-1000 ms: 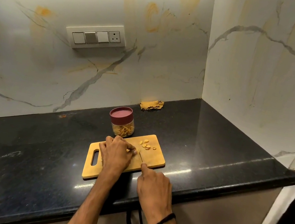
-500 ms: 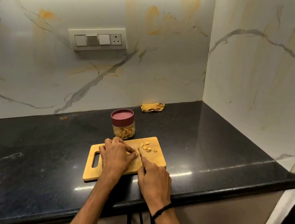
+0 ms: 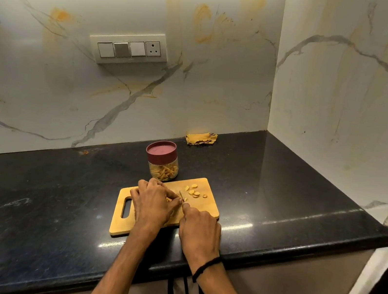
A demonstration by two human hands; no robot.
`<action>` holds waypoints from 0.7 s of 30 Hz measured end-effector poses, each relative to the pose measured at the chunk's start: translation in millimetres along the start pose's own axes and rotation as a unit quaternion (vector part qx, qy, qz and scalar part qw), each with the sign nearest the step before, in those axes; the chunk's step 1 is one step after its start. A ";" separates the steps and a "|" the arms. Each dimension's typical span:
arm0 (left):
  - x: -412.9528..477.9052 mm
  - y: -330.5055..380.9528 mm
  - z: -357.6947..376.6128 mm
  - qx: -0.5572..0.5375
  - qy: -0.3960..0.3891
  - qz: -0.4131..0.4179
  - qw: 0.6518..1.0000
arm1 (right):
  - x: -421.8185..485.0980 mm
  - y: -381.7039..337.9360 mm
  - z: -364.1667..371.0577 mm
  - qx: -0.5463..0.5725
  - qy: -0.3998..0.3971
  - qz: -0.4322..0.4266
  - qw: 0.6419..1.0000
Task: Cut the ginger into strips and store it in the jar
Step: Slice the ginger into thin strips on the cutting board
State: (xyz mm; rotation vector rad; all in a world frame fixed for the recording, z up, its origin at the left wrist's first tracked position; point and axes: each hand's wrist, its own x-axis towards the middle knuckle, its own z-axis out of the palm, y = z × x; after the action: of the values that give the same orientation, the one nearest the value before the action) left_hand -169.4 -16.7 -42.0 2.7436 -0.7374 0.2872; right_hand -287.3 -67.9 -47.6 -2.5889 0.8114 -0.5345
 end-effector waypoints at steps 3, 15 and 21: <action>-1.3 0.2 -0.5 0.008 0.002 0.002 1.000 | -11.3 0.4 0.0 -0.020 -0.014 -0.005 1.000; -3.5 3.2 -2.2 -0.029 -0.020 -0.009 0.999 | -21.6 15.6 -9.2 0.090 0.031 0.009 0.995; -3.0 5.3 -4.5 -0.030 -0.024 -0.023 0.999 | -11.8 9.8 -3.6 0.091 0.023 -0.004 0.996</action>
State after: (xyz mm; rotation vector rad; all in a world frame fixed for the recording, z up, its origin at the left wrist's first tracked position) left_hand -175.2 -18.2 -37.4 2.7145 -0.6837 0.1866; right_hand -302.4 -69.2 -51.8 -2.4230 0.7318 -0.6425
